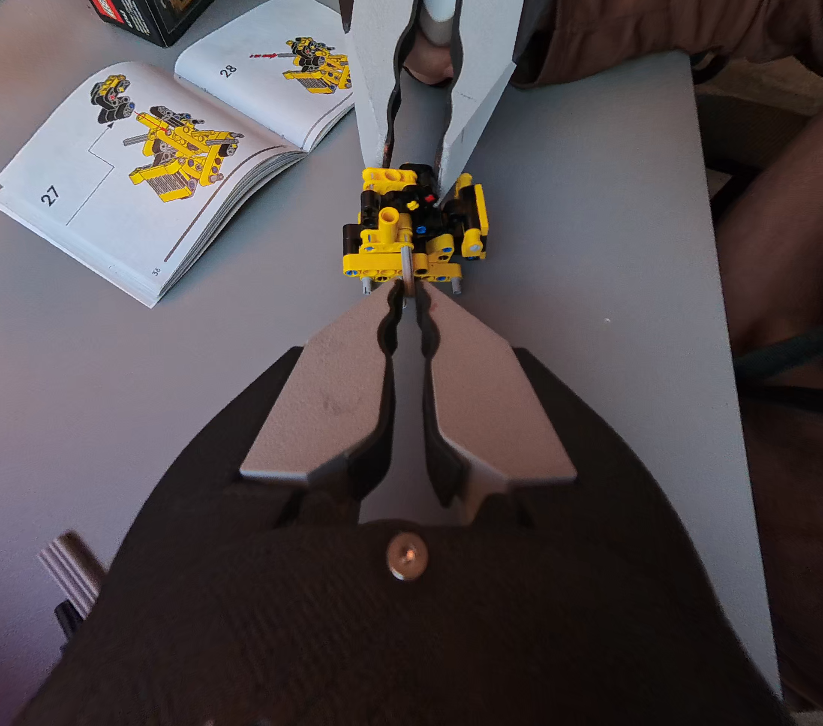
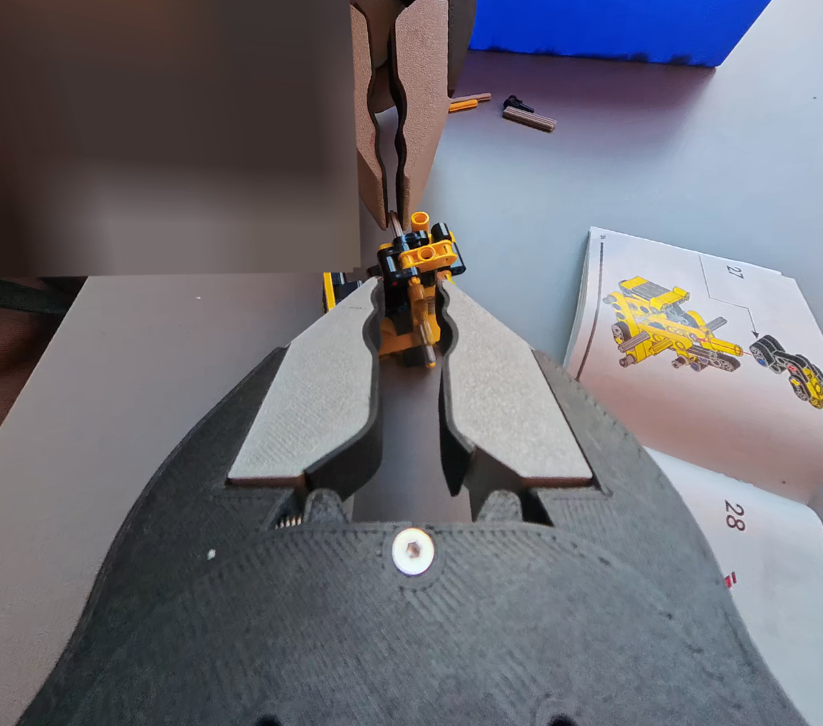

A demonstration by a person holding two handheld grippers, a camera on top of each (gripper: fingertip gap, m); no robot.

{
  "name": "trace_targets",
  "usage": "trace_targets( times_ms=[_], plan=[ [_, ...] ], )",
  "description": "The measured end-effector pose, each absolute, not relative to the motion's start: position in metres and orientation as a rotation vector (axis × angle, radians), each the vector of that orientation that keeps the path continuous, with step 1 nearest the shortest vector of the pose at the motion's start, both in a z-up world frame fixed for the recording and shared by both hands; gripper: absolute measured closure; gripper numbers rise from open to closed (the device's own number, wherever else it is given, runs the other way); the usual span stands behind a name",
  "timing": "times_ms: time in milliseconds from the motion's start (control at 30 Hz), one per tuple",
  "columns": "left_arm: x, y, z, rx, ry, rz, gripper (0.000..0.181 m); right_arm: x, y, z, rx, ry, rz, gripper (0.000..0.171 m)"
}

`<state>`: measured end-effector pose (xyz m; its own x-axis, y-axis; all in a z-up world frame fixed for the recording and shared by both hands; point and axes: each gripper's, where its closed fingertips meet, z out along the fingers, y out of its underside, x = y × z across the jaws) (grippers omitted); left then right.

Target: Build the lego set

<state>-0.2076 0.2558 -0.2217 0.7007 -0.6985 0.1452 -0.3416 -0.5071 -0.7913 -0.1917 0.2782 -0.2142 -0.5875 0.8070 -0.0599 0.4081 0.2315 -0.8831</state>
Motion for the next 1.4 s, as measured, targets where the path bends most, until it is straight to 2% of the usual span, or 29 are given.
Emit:
trace_targets(
  times_ms=[433, 767, 1067, 1400],
  plan=[
    [-0.2060, 0.2536, -0.2211, -2.123, 0.790, -0.583, 0.179, -0.1925, 0.2827, -0.2175, -1.170, -2.074, 1.252, 0.145],
    [-0.2049, 0.2531, -0.2212, -2.121, 0.791, -0.598, 0.178, -0.1906, 0.2843, -0.2178, -1.233, -2.091, 1.148, 0.148],
    [-0.2028, 0.2533, -0.2219, -2.121, 0.798, -0.602, 0.178, -0.1879, 0.2838, -0.2177, -1.266, -2.100, 1.059, 0.157],
    [-0.2017, 0.2542, -0.2218, -2.115, 0.776, -0.628, 0.178, -0.1871, 0.2833, -0.2177, -1.290, -2.073, 1.136, 0.159]
  ],
)
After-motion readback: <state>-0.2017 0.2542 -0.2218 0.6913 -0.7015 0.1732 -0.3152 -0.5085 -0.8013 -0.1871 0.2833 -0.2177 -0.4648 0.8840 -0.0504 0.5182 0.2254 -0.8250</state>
